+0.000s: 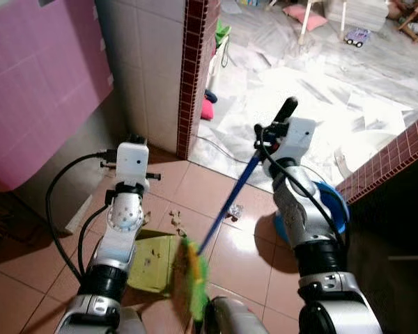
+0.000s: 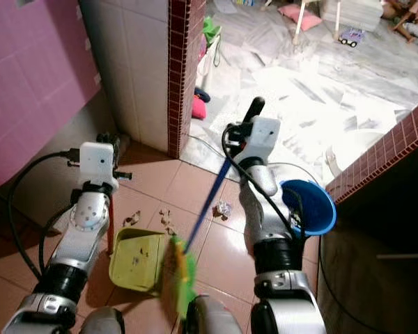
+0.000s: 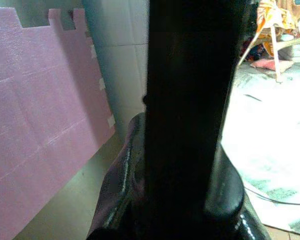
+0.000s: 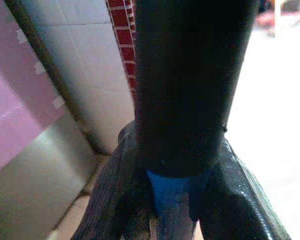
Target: Sweep floor
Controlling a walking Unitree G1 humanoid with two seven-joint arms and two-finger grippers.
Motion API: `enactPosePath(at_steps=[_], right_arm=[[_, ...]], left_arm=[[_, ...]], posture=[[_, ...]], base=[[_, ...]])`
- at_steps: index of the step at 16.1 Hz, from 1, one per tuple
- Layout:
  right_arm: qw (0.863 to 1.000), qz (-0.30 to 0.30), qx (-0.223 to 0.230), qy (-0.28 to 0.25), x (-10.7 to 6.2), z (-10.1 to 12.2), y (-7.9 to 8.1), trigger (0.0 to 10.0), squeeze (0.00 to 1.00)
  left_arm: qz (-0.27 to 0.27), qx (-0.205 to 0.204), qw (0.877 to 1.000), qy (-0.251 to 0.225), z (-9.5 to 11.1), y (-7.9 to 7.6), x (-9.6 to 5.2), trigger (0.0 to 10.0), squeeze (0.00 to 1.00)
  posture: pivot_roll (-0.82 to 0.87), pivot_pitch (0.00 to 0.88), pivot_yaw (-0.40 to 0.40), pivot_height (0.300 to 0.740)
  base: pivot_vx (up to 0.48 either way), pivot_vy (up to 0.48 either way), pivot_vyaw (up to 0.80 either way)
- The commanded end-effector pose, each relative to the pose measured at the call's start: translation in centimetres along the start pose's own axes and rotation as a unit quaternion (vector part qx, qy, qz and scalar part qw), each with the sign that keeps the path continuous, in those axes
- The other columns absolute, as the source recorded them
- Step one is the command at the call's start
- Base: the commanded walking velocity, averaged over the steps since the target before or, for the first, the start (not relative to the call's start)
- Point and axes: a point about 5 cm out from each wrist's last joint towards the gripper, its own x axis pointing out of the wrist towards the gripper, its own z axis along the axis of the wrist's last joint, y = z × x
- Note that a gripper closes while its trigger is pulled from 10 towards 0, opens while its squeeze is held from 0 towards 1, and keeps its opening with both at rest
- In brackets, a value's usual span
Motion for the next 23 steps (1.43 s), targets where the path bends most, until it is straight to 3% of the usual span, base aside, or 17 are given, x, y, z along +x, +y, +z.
enactPosePath(at_steps=[1,5,6,8,10,13,14,16,19,21,22,23], right_arm=[[0.999,0.007,0.048,0.003,-0.1,0.4,0.2,10.0,0.0],[0.987,0.032,0.157,0.026,0.5,0.9,0.5,10.0,0.0],[0.98,0.061,0.189,0.023,0.8,1.8,0.8,10.0,0.0],[0.974,0.083,0.21,0.02,0.9,2.5,1.0,10.0,0.0],[0.97,0.161,0.181,0.008,0.7,4.2,2.0,10.0,0.0],[0.967,0.226,0.121,-0.003,0.5,5.4,2.9,10.0,0.0],[0.965,0.232,0.126,-0.006,0.6,5.8,2.9,10.0,0.0],[0.961,0.233,0.15,-0.02,1.0,7.1,2.3,10.0,0.0],[0.974,0.212,-0.009,-0.078,1.3,8.7,1.4,10.0,0.0],[0.976,0.187,-0.051,-0.101,1.4,9.3,0.8,10.0,0.0],[0.98,0.144,-0.078,-0.115,1.6,9.6,-0.1,10.0,0.0],[0.983,0.122,-0.073,-0.12,1.7,9.7,-0.8,10.0,0.0]], left_arm=[[-0.012,-0.014,1.0,-0.016,0.6,-1.3,0.3,10.0,0.0],[-0.013,-0.022,0.999,-0.02,0.7,-1.8,0.9,10.0,0.0],[-0.011,-0.024,0.999,-0.022,0.8,-1.8,1.2,10.0,0.0],[-0.009,-0.024,0.999,-0.025,0.8,-1.8,1.3,10.0,0.0],[-0.004,-0.026,0.999,-0.028,0.9,-1.5,1.8,10.0,0.0],[0.002,-0.026,0.999,-0.028,0.7,-1.1,2.1,10.0,0.0],[0.002,-0.026,0.999,-0.029,0.7,-1.0,2.2,10.0,0.0],[0.004,-0.026,0.999,-0.031,0.8,-0.9,2.4,10.0,0.0],[0.009,-0.028,0.999,-0.033,0.9,-0.6,2.7,10.0,0.0],[0.011,-0.031,0.999,-0.036,1.1,-0.5,2.9,10.0,0.0],[0.013,-0.036,0.998,-0.04,1.3,-0.4,3.0,10.0,0.0],[0.014,-0.036,0.998,-0.044,1.5,-0.3,3.1,10.0,0.0]], posture=[[-0.1,0.159,-0.139,0.74],[-0.1,0.136,-0.137,0.74],[-0.1,0.122,-0.136,0.74],[-0.1,0.113,-0.136,0.74],[-0.09,0.09,-0.135,0.74],[-0.08,0.064,-0.126,0.74],[-0.08,0.058,-0.124,0.74],[-0.08,0.049,-0.12,0.74],[-0.08,0.037,-0.112,0.74],[-0.08,0.034,-0.11,0.74],[-0.08,0.031,-0.11,0.74],[-0.08,0.03,-0.111,0.74]], base=[[0.0,0.0,0.0],[0.0,0.0,0.0],[0.0,0.0,0.0],[0.0,0.0,0.0],[0.0,0.0,0.0],[0.0,0.0,0.0],[0.0,0.0,0.0],[0.0,0.0,0.0],[0.0,0.0,0.0],[0.0,0.0,0.0],[0.0,0.0,0.0],[0.0,0.0,0.0]])
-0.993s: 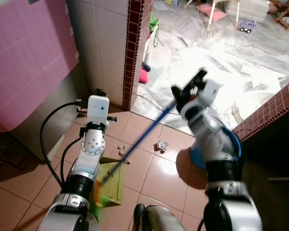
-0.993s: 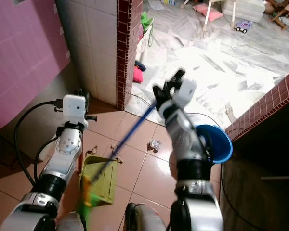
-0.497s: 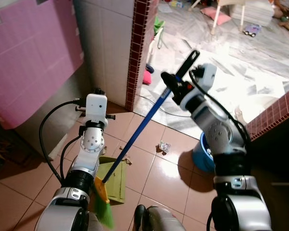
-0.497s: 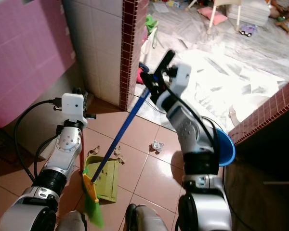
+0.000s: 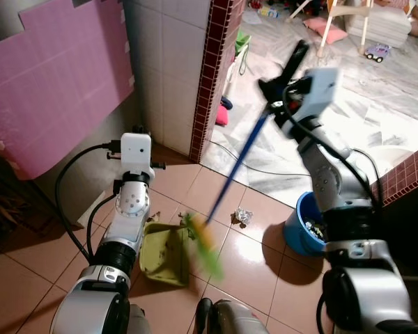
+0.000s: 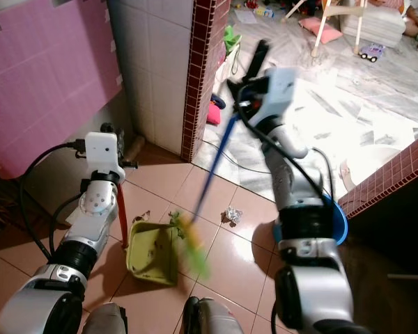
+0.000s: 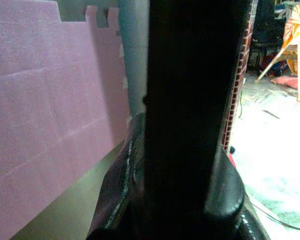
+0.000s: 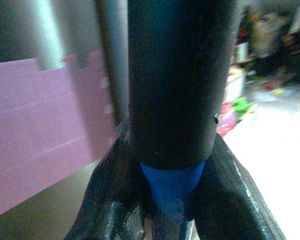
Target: Sweep floor
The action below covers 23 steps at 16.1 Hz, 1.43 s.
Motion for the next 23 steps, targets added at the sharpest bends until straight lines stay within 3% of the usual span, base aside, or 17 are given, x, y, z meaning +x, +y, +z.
enactPosePath(at_steps=[1,3,7,10,13,16,18,23], right_arm=[[0.999,-0.017,0.0,-0.027,0.2,1.1,-0.5,10.0,0.0],[0.997,-0.055,-0.04,-0.021,-0.2,0.2,-1.3,10.0,0.0],[0.987,-0.118,-0.107,-0.013,-2.1,-1.8,-2.2,10.0,0.0],[0.986,-0.127,-0.108,-0.012,-2.8,-2.8,-1.9,10.0,0.0],[0.98,-0.142,-0.136,-0.01,-3.5,-3.6,-1.7,10.0,0.0],[0.979,-0.154,-0.13,0.017,-4.5,-5.3,-1.6,10.0,0.0],[0.98,-0.153,-0.126,0.02,-4.7,-5.6,-1.4,10.0,0.0],[0.981,-0.153,-0.114,0.028,-4.6,-6.2,-1.1,10.0,0.0]], left_arm=[[-0.002,-0.011,0.999,-0.041,1.8,-0.3,0.8,10.0,0.0],[0.009,-0.043,0.998,-0.04,2.2,0.3,0.9,10.0,0.0],[0.015,-0.057,0.996,-0.065,3.9,1.3,0.7,10.0,0.0],[0.024,-0.066,0.995,-0.077,4.7,2.3,0.2,10.0,0.0],[0.034,-0.073,0.994,-0.077,5.7,3.0,-0.6,10.0,0.0],[0.051,-0.068,0.993,-0.079,6.7,3.6,-1.3,10.0,0.0],[0.064,-0.065,0.993,-0.076,6.9,4.0,-1.6,10.0,0.0],[0.067,-0.076,0.989,-0.108,9.7,4.2,-1.4,10.0,0.0]], posture=[[-0.07,0.029,-0.11,0.74],[-0.07,0.028,-0.109,0.74],[-0.03,0.033,-0.11,0.74],[-0.02,0.032,-0.101,0.74],[-0.01,0.035,-0.1,0.74],[0.0,0.038,-0.102,0.74],[0.0,0.038,-0.103,0.74],[0.01,0.03,-0.111,0.74]], base=[[0.0,0.0,0.0],[0.0,0.0,0.0],[0.0,0.0,0.0],[0.0,0.0,0.0],[0.0,0.0,0.0],[0.0,0.0,0.0],[0.0,0.0,0.0],[0.0,0.0,0.0]])
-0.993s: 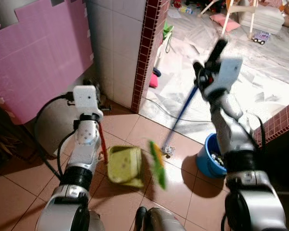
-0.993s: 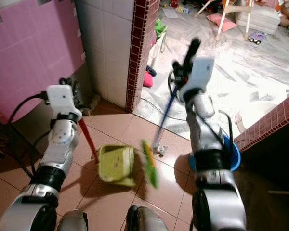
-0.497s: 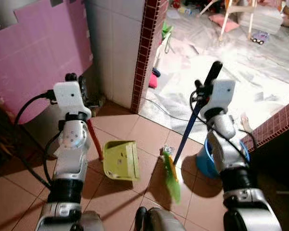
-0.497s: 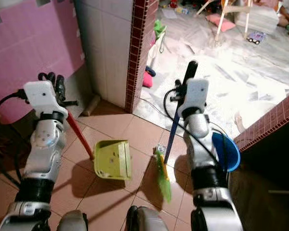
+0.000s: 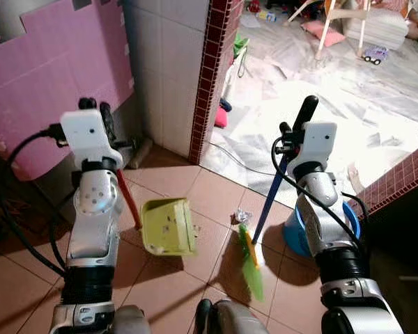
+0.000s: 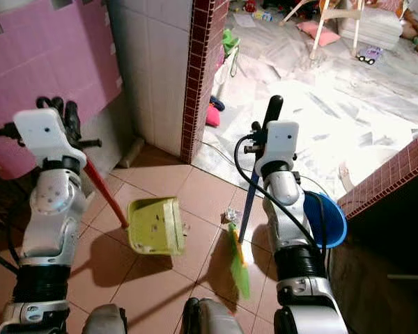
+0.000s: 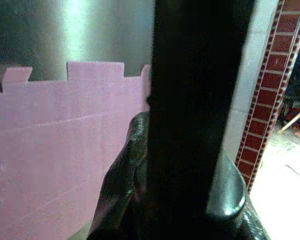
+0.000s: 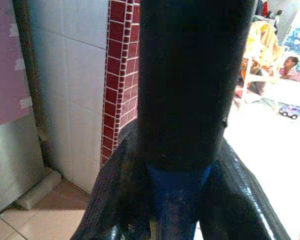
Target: Sweep floor
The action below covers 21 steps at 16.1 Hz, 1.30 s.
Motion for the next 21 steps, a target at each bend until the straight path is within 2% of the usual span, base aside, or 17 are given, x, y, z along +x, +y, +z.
enactPosePath(at_steps=[1,4,6,8,18,21], right_arm=[[1.0,-0.002,-0.004,-0.013,0.1,0.4,-0.1,10.0,0.0],[1.0,-0.008,-0.011,-0.003,-0.1,0.0,-0.1,10.0,0.0],[1.0,-0.011,-0.008,0.005,0.0,-0.3,0.0,10.0,0.0],[1.0,-0.015,-0.005,0.01,0.1,-0.4,-0.1,10.0,0.0],[1.0,-0.017,-0.001,0.017,0.2,-0.8,0.1,10.0,0.0],[1.0,-0.018,-0.002,0.016,0.2,-0.7,0.2,10.0,0.0]], left_arm=[[-0.003,-0.02,0.998,-0.055,2.8,-0.6,0.8,10.0,0.0],[0.006,-0.018,0.997,-0.077,4.3,-0.3,1.5,10.0,0.0],[0.004,-0.021,0.997,-0.073,4.4,-0.4,1.5,10.0,0.0],[-0.007,-0.042,0.998,-0.044,3.5,-0.6,1.3,10.0,0.0],[-0.035,-0.041,0.998,-0.026,2.9,-1.3,0.9,10.0,0.0],[-0.044,-0.039,0.998,-0.023,2.8,-1.4,0.7,10.0,0.0]], posture=[[0.01,0.028,-0.11,0.74],[0.01,0.025,-0.108,0.74],[0.02,0.023,-0.107,0.74],[0.01,0.021,-0.105,0.74],[0.02,0.029,-0.104,0.74],[0.02,0.031,-0.101,0.74]], base=[[0.0,0.0,0.0],[0.0,0.0,0.0],[0.0,0.0,0.0],[0.0,0.0,-0.8],[0.0,0.438,-0.8],[0.0,0.0,-0.8]])
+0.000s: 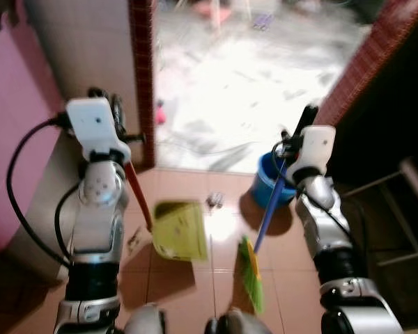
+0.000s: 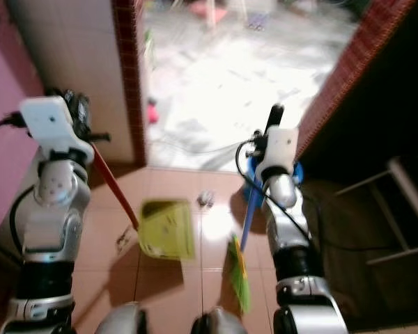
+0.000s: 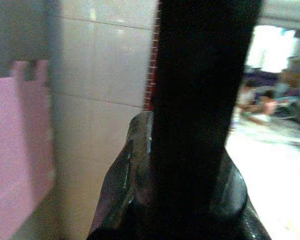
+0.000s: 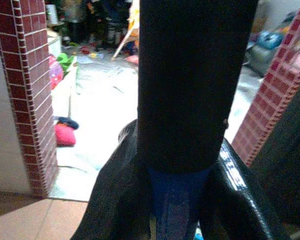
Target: Sweep floor
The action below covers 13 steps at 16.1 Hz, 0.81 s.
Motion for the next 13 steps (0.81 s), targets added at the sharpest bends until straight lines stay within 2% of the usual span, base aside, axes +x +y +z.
enactPosePath(at_steps=[1,5,6,7,8,10,13], right_arm=[[1.0,-0.002,-0.004,-0.015,0.3,0.8,0.1,10.0,0.0],[1.0,-0.006,-0.005,-0.017,0.4,0.8,0.2,10.0,0.0],[1.0,-0.007,-0.005,-0.017,0.4,0.7,0.3,10.0,0.0],[1.0,-0.008,-0.005,-0.016,0.4,0.7,0.3,10.0,0.0],[1.0,-0.008,-0.005,-0.016,0.4,0.6,0.4,10.0,0.0],[1.0,-0.009,-0.003,-0.014,0.4,0.5,0.5,10.0,0.0],[1.0,-0.008,-0.003,-0.012,0.2,0.2,0.6,10.0,0.0]], left_arm=[[-0.013,-0.012,0.999,-0.041,1.8,-0.4,0.2,10.0,0.0],[-0.067,-0.018,0.997,-0.034,1.7,-1.4,-0.1,10.0,0.0],[-0.109,-0.03,0.993,-0.042,1.9,-2.1,-0.4,10.0,0.0],[-0.127,-0.027,0.99,-0.046,2.1,-2.3,-0.4,10.0,0.0],[-0.147,-0.018,0.987,-0.053,2.2,-2.6,-0.5,10.0,0.0],[-0.149,0.024,0.987,-0.058,2.0,-2.4,-0.3,10.0,0.0],[-0.16,0.048,0.985,-0.045,1.2,-2.1,-0.6,10.0,0.0]], posture=[[0.02,0.032,-0.097,0.74],[0.03,0.034,-0.091,0.74],[0.03,0.034,-0.089,0.74],[0.03,0.033,-0.086,0.74],[0.03,0.033,-0.083,0.74],[0.03,0.033,-0.076,0.74],[0.04,0.036,-0.074,0.74]], base=[[0.0,0.0,-0.59],[0.0,0.0,0.0],[0.0,0.0,0.0],[0.0,0.0,0.0],[0.0,0.0,0.0],[0.0,0.0,0.0],[0.0,0.0,0.0]])
